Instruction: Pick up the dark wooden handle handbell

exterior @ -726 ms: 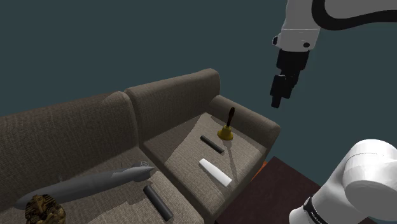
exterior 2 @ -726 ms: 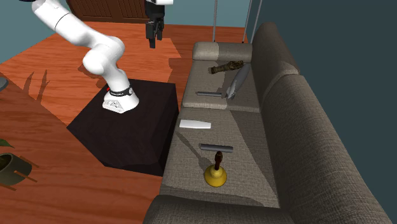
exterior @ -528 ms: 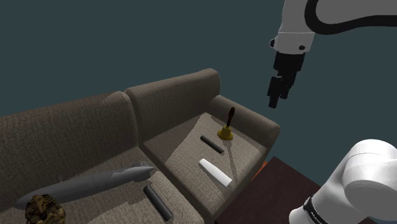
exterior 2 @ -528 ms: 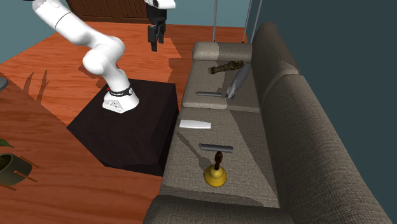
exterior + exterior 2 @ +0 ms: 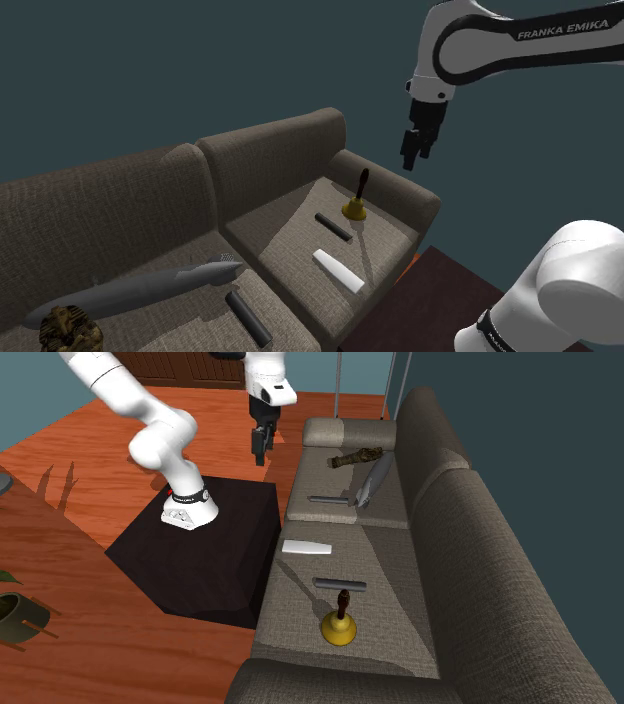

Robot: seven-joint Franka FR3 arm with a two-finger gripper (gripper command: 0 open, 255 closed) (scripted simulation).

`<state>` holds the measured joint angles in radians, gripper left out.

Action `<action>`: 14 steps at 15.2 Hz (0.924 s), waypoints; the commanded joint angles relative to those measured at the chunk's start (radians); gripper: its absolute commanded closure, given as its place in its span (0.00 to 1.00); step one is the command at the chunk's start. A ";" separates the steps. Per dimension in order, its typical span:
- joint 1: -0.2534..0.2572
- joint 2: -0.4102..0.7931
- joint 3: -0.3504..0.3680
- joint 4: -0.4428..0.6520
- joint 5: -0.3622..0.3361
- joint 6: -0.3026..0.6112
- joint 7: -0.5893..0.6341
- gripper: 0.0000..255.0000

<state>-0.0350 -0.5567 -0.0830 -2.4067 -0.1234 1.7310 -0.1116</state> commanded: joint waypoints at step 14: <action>-0.058 0.506 -0.159 0.197 0.003 0.345 -0.208 0.00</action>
<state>-0.0870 -0.0853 -0.2321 -2.2285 -0.1259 2.0583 -0.3016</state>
